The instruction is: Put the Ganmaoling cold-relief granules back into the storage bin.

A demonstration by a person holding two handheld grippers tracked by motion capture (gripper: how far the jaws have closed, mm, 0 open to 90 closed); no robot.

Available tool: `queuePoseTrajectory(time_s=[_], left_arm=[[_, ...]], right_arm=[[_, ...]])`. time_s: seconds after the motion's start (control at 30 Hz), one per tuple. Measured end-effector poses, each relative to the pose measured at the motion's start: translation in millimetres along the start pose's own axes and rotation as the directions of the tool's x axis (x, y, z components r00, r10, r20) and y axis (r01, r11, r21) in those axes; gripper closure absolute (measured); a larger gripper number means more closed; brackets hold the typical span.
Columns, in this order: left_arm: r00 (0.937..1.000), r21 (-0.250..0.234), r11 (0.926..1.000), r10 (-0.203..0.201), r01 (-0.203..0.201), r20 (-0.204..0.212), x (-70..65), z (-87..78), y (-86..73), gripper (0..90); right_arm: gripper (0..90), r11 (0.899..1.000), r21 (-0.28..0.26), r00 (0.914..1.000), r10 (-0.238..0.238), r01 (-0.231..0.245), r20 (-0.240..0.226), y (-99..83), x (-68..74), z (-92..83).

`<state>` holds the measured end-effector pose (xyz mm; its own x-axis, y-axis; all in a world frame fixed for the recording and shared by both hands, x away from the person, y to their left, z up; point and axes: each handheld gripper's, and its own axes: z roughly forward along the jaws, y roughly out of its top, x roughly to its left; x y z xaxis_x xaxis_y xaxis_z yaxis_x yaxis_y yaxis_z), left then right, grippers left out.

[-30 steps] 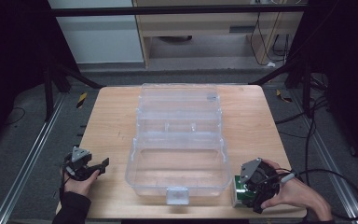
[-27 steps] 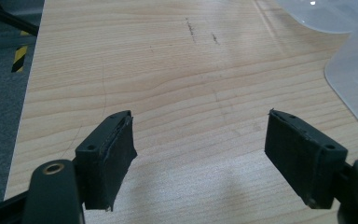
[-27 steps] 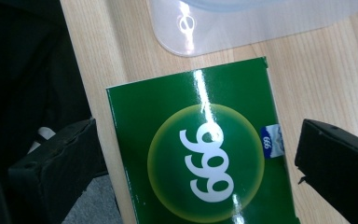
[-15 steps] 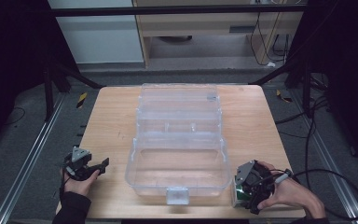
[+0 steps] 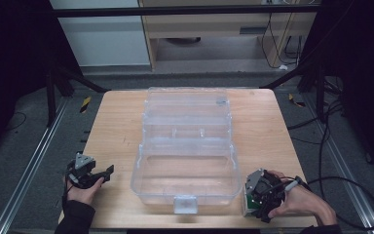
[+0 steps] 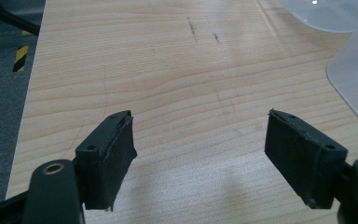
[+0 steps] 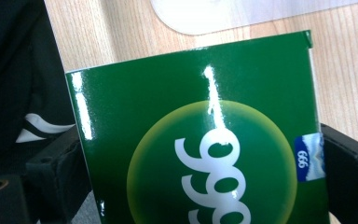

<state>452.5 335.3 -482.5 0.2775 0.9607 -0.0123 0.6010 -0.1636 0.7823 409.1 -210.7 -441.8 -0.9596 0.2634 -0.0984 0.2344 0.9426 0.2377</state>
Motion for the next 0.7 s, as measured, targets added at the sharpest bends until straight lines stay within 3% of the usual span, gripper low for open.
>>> queuePoseTrajectory(time_s=[0.3,0.7], left_arm=[[1.0,0.001,1.0,0.0,0.0,0.0,0.1,-0.1,0.0,23.2],[1.0,0.001,1.0,-0.002,0.002,0.0,0.1,0.1,-0.1,23.2]], right_arm=[[11.9,1.0,0.008,0.9996,-0.024,0.024,-0.016,-0.5,-1.2,-0.3],[16.2,1.0,-0.02,0.9996,-0.018,0.017,-0.023,-4.8,0.4,-9.2]])
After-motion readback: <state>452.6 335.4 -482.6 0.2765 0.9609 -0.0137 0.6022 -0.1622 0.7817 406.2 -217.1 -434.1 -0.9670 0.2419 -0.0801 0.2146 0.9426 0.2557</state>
